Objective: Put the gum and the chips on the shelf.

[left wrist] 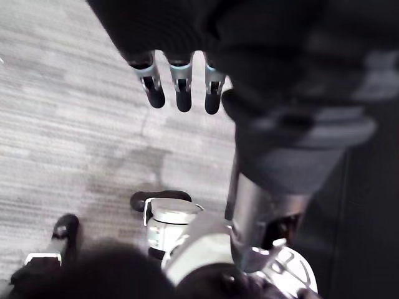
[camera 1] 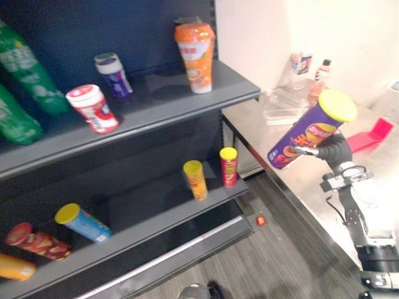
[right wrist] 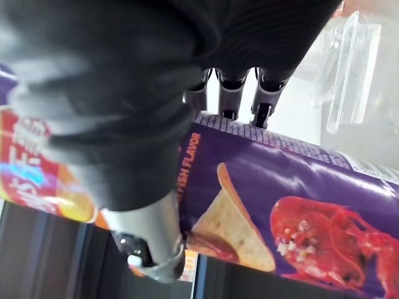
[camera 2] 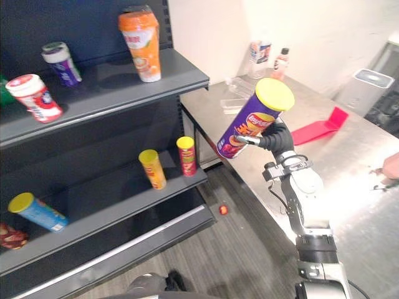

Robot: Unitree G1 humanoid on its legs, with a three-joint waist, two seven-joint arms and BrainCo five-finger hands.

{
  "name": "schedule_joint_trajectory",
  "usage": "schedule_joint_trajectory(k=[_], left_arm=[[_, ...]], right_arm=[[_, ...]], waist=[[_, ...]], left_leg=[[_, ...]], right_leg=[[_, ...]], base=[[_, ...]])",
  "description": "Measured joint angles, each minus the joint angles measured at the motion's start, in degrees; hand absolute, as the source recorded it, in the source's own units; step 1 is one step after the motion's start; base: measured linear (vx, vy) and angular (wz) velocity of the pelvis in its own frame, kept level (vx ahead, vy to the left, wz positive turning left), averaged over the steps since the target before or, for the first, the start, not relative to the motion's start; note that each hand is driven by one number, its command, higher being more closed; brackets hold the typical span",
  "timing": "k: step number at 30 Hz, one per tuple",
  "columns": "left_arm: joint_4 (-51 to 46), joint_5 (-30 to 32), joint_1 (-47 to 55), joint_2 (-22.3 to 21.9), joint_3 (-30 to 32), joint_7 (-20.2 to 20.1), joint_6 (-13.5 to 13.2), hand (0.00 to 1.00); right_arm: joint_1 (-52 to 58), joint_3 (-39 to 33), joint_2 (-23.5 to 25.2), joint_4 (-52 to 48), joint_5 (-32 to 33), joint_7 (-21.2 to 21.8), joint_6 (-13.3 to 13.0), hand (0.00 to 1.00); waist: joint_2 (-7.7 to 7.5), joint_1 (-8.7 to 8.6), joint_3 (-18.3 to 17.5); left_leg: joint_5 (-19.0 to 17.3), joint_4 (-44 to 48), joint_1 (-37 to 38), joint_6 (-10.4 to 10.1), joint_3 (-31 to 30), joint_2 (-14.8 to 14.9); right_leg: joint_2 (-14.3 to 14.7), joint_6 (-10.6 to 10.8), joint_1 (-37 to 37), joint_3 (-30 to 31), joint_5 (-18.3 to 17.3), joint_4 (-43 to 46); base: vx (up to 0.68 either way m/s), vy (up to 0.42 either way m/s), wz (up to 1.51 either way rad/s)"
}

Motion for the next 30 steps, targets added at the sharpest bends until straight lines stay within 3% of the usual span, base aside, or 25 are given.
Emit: schedule_joint_trajectory(k=[1,2,5,9,12,14,15,16,17,18,20,21,22,23,24,26,30], left_arm=[[0.75,0.16,0.81,-0.09,0.23,-0.26,0.12,0.0],[1.69,1.48,0.52,-0.42,-0.19,-0.5,0.07,0.0],[2.58,2.3,0.37,-0.46,-0.72,-0.81,-1.02,0.0],[4.43,2.17,1.05,-0.77,-2.32,0.56,-2.67,0.0],[4.86,2.01,1.31,-1.13,-2.93,0.78,-3.09,0.0],[3.69,1.99,0.65,-0.52,-2.97,0.73,-3.08,0.0],[2.27,1.99,0.12,0.09,-3.46,0.74,-3.04,0.0],[0.55,2.01,-0.75,0.95,-3.88,0.72,-2.95,0.0],[0.1,2.04,-1.39,1.92,-3.85,0.73,-2.57,0.0],[-0.3,2.05,-2.69,2.3,-3.85,0.73,-1.88,0.0],[-0.27,2.04,-4.22,2.87,-3.87,0.77,-0.67,0.0],[-0.18,2.0,-5.3,2.76,-3.86,0.78,-0.01,0.0],[0.12,1.99,-5.93,2.74,-3.71,0.78,0.48,0.0],[0.53,1.82,-6.73,3.7,-2.39,0.72,0.91,0.0],[1.32,1.69,-7.63,4.53,-2.17,1.03,1.49,0.0],[0.82,1.61,-7.66,4.48,-2.7,1.25,1.42,0.0],[0.06,1.21,-7.95,3.85,-2.84,1.5,1.33,0.0]], right_arm=[[1.09,-0.96,-0.11,-0.83,0.01,0.09,-0.02,1.0],[1.38,-1.72,0.35,-0.59,0.01,-0.06,0.24,1.0],[2.3,-2.32,0.66,-0.6,-0.03,0.06,0.84,1.0],[4.5,-5.54,2.86,-0.61,-2.39,-0.52,0.41,1.0],[6.81,-6.53,2.97,-0.72,-4.59,-1.97,-0.49,1.0],[8.66,-7.62,2.98,-1.24,-4.72,-2.44,-0.68,1.0],[9.64,-8.2,3.03,-2.14,-4.71,-2.55,-1.18,1.0],[10.84,-8.93,3.02,-3.8,-4.7,-2.73,-2.01,1.0],[11.27,-9.39,3.02,-4.51,-4.7,-2.86,-2.23,1.0],[11.55,-10.39,3.02,-5.69,-4.7,-3.47,-2.38,1.0],[11.82,-11.52,3.02,-7.19,-4.66,-4.76,-2.67,1.0],[12.25,-11.78,2.99,-7.65,-4.64,-4.84,-2.85,1.0],[13.04,-11.71,3.33,-7.7,-4.58,-4.81,-3.14,1.0],[13.72,-11.8,5.17,-8.17,-4.52,-4.85,-4.15,1.0],[13.86,-12.14,5.97,-9.09,-4.54,-4.85,-4.59,1.0],[14.85,-12.62,5.72,-9.19,-4.54,-4.79,-4.79,1.0],[15.34,-11.38,5.67,-9.24,-4.6,-4.83,-4.92,1.0]], waist=[[1.16,-1.05,-0.49],[2.15,-1.73,-1.11],[0.77,-2.21,-0.89],[-0.08,-1.62,-0.09],[0.44,-1.4,0.21],[1.1,-1.44,1.1],[1.11,-1.5,1.46],[0.73,-1.89,1.9],[0.73,-2.24,2.05],[0.72,-3.05,2.36],[0.41,-3.25,2.29],[0.41,-3.26,2.35],[-0.21,-3.35,2.52],[-1.96,-4.46,2.43],[-2.97,-4.63,2.79],[-2.83,-5.98,2.77],[-2.73,-6.03,2.64]], left_leg=[[-1.07,-1.77,1.06,-2.38,-0.85,1.82],[-2.28,-4.96,0.81,-3.07,-0.88,0.14],[-1.94,-12.7,1.46,-3.22,-3.64,-4.39],[1.46,-23.86,6.54,-2.24,-6.12,-10.15],[0.56,-25.78,6.74,-1.13,-8.2,-11.29],[0.26,-25.71,6.7,-0.62,-12.12,-11.43],[0.28,-25.71,6.45,-0.59,-14.45,-11.66],[0.44,-25.66,5.35,-0.68,-17.49,-11.88],[0.57,-25.64,4.82,-0.7,-18.99,-11.96],[0.76,-25.96,4.71,-0.77,-21.6,-12.4],[0.54,-26.63,5.24,-0.68,-23.72,-13.5],[-1.49,-26.3,5.54,-0.76,-23.4,-13.76],[-4.25,-24.24,5.11,-2.8,-20.22,-13.09],[-7.19,-14.08,0.47,-0.75,-11.98,-8.19],[-7.23,-11.91,0.54,1.76,-12.32,-9.01],[-7.21,-11.83,1.54,1.77,-13.8,-9.75],[-7.4,-12.88,2.83,1.35,-13.66,-9.88]], right_leg=[[0.57,0.96,-0.08,-1.1,0.53,0.48],[0.79,1.79,-1.14,-1.24,1.07,0.78],[0.13,4.34,-1.55,-2.28,3.47,0.23],[-5.04,3.67,1.16,-4.85,4.05,7.86],[-8.39,0.51,0.92,-4.77,7.63,14.64],[-9.93,-4.82,-2.05,1.95,12.75,20.94],[-8.8,-5.63,-4.17,7.68,11.01,23.32],[-5.07,-5.67,-7.37,16.37,5.99,25.38],[-2.73,-5.39,-8.6,19.98,3.48,25.89],[1.55,-4.07,-10.46,25.49,0.02,26.21],[6.13,-2.1,-12.13,31.16,-3.26,25.41],[8.54,-1.86,-12.77,33.41,-4.19,23.35],[9.2,-1.84,-13.0,34.51,-4.16,21.47],[9.21,-0.85,-13.53,35.51,-3.98,17.84],[7.5,2.1,-13.26,36.13,-4.71,15.05],[7.96,2.08,-11.82,35.84,-4.71,10.41],[10.16,1.66,-11.78,36.35,-3.36,3.34]], base=[[-0.07,0.21,0.73],[-0.04,0.243,0.82],[-0.02,0.225,0.68],[-0.03,0.117,0.76],[-0.01,0.094,0.66],[0.08,0.167,0.72],[0.11,0.15,0.99],[0.11,0.103,1.02],[0.09,0.071,1.23],[0.09,0.076,0.95],[0.1,0.094,0.89],[0.12,0.096,0.71],[0.15,0.054,0.77],[0.22,-0.06,0.57],[0.23,-0.076,0.57],[0.16,-0.034,0.29],[0.02,-0.039,-0.03]])
